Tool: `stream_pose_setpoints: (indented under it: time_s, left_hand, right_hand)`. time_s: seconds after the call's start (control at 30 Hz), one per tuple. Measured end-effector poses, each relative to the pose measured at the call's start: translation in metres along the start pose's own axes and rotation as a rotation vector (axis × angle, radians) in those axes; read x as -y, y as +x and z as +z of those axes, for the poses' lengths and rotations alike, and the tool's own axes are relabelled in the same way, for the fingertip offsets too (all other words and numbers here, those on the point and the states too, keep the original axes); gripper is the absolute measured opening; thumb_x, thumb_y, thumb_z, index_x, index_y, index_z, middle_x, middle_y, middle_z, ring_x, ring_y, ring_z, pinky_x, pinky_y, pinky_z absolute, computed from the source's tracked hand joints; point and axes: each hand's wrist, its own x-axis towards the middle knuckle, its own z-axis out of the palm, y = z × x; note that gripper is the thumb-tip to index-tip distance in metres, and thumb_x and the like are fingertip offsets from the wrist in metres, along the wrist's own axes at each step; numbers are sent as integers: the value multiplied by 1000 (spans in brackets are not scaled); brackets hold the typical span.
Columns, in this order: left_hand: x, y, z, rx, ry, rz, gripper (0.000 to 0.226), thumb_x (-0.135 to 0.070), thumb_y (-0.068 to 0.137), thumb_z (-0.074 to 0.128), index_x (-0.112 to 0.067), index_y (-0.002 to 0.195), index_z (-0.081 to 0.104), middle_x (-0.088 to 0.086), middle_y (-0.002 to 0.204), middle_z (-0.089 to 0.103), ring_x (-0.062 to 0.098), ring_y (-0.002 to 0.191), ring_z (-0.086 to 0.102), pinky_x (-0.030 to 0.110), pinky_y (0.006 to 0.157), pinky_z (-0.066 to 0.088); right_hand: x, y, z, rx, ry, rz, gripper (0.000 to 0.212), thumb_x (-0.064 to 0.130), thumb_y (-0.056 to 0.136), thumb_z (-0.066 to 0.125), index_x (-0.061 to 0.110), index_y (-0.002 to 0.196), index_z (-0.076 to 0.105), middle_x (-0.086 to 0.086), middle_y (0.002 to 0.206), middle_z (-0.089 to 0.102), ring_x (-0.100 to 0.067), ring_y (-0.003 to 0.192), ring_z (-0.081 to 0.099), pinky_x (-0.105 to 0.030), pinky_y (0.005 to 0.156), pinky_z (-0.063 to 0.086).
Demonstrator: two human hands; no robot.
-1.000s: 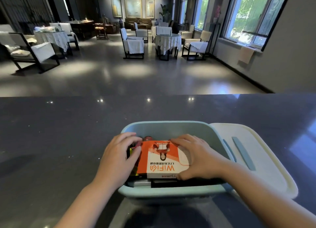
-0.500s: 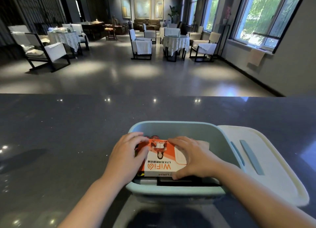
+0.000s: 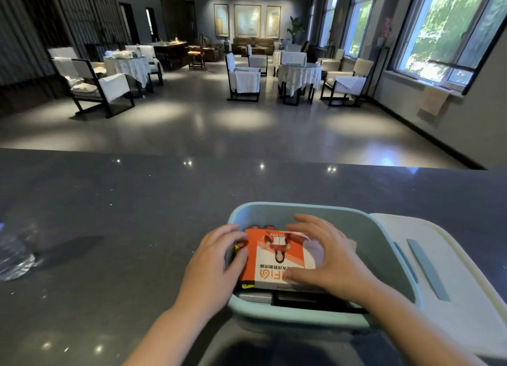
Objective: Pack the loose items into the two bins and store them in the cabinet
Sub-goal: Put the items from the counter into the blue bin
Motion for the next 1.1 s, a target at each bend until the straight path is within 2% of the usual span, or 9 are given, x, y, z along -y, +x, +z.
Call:
stream_pose_setpoints:
  time_s: [0.13,0.27,0.33,0.43,0.53,0.63,0.8,0.93,1.1]
  left_hand:
    - [28,-14,-37,-153,-19,-51,21,-34,90,59,-34,111,64,-24,122,53,-6,118,45,9,95,32]
    - [72,-26,-96,-374,-22,-141,21,-19,87,66,-32,103,66,-15,114,60,-3,108,53,-3,77,32]
    - [96,-34,-128,-466,-5,-190,25,-14,86,66,-32,103,65,-15,112,61,-4,102,53,-1,74,34]
    - [130,-48,-174,-598,-8,-277,27,-13,85,66,-34,103,65,-15,111,61,-2,98,54,4,70,38]
    - [164,-65,-213,-690,-11,-334,29,-14,83,68,-34,103,64,-15,110,60,5,101,57,18,86,43]
    - [200,-78,-249,-727,21,-379,30,-20,81,70,-30,108,64,-18,110,58,4,105,55,33,93,45]
    - [245,-79,-287,-664,9,-464,59,-55,63,61,-30,116,57,-25,112,51,-7,103,50,13,85,37]
    - [274,-67,-289,-534,-98,-478,57,-24,70,80,-32,119,52,-16,118,53,-20,102,47,-2,79,35]
    - [295,-54,-280,-493,-161,-490,60,-26,71,80,-35,123,50,-19,120,57,-5,110,53,29,95,46]
  right_hand:
    - [40,18,25,-132,83,-91,54,53,59,68,48,112,55,28,128,47,1,124,41,-34,108,36]
    - [98,48,58,-134,158,-191,47,52,65,64,39,110,61,29,122,48,6,119,44,-15,103,31]
    - [133,65,79,-80,172,-247,46,52,67,64,38,111,61,30,121,47,9,117,42,-4,100,23]
    - [181,91,119,30,171,-309,41,38,72,72,37,112,61,32,119,44,7,118,41,0,98,20]
    - [229,117,162,123,170,-383,42,32,76,74,35,115,59,36,115,42,8,117,39,-4,101,23]
    - [283,142,199,171,199,-420,47,34,78,71,30,122,56,25,120,47,2,118,41,-17,105,31]
    - [370,189,249,171,348,-402,70,45,76,71,25,137,43,8,133,49,-11,122,46,-32,104,39]
    - [408,218,278,164,397,-339,58,43,79,69,24,129,47,6,126,53,-15,118,49,-38,101,42]
    - [412,234,284,107,334,-248,35,45,84,64,21,107,52,6,107,60,-15,102,56,-38,86,48]
